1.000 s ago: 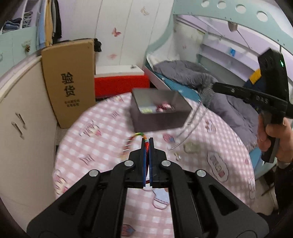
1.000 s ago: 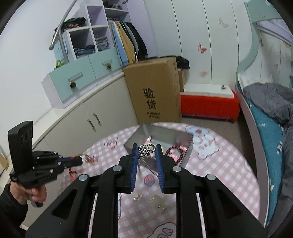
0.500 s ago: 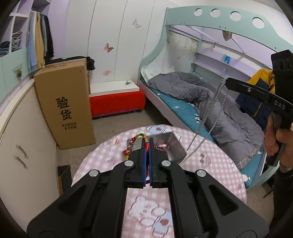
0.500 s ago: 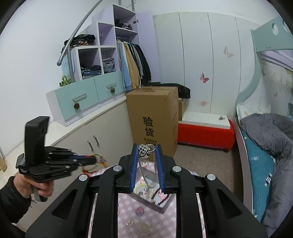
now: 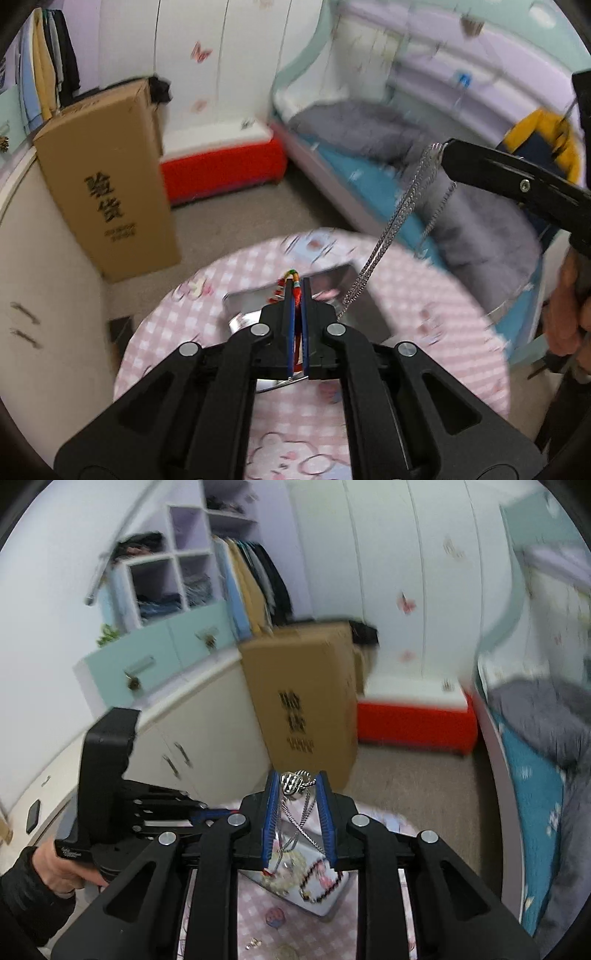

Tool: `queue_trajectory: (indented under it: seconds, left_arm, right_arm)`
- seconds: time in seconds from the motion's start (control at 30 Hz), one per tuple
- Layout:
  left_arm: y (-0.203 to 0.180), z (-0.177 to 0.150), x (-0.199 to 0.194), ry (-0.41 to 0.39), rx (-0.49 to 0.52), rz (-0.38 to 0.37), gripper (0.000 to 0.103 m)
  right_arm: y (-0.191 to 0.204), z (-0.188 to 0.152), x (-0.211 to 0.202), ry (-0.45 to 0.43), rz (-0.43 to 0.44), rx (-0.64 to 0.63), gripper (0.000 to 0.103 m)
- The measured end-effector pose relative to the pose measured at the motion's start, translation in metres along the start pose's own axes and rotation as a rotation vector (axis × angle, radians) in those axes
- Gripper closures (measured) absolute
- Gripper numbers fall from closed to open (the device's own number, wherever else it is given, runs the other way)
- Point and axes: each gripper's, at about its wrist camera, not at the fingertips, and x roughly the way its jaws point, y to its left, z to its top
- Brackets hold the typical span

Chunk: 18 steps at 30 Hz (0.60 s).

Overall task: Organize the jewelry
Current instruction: 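Open both tools to drop the bracelet and chain into the box, then move both tools back to the remaining pearl earring and jade piece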

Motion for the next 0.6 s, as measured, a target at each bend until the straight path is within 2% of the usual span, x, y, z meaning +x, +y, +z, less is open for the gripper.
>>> queue_trajectory:
  seconds: [0.03,0.1,0.13,0.17,0.2,0.3,0.33,0.4,0.43,0.47,0.53,0.6]
  left_arm:
    - [0.001,-0.001,0.008,0.033,-0.008,0.025,0.096]
    - [0.010,-0.008,0.019,0.083,-0.054,0.086,0.096]
    - [0.014,-0.012,0.020,0.088,-0.066,0.116,0.096]
    - [0.016,-0.014,0.019,0.087,-0.069,0.140,0.096]
    - [0.017,-0.017,0.016,0.079,-0.065,0.168,0.096]
    - [0.018,-0.021,0.004,0.031,-0.062,0.198,0.096]
    - [0.018,-0.023,-0.001,0.016,-0.066,0.201,0.093]
    - [0.019,-0.024,-0.013,-0.021,-0.082,0.203,0.060]
    - [0.019,-0.024,-0.020,-0.048,-0.092,0.202,0.014]
    - [0.018,-0.027,-0.034,-0.120,-0.102,0.193,0.006]
    - [0.018,-0.035,-0.062,-0.282,-0.123,0.131,0.006]
    - [0.019,-0.040,-0.077,-0.339,-0.146,0.111,0.006]
  right_arm:
    - [-0.005,-0.004,0.007,0.022,-0.013,0.020,0.074]
    - [-0.014,-0.013,0.014,0.044,-0.030,0.060,0.043]
    - [-0.018,-0.019,0.014,0.042,-0.032,0.086,0.033]
    - [-0.023,-0.024,0.011,0.027,-0.032,0.114,0.019]
    - [-0.027,-0.028,0.007,0.012,-0.029,0.139,0.014]
    - [-0.032,-0.033,-0.005,-0.014,-0.035,0.180,0.008]
    - [-0.034,-0.033,-0.007,-0.024,-0.039,0.190,0.008]
    - [-0.036,-0.035,-0.016,-0.041,-0.040,0.217,0.008]
    - [-0.037,-0.035,-0.018,-0.047,-0.042,0.227,0.008]
    - [-0.039,-0.036,-0.022,-0.052,-0.046,0.236,0.008]
    - [-0.040,-0.039,-0.027,-0.062,-0.050,0.243,0.008]
    - [-0.041,-0.043,-0.034,-0.072,-0.049,0.246,0.008]
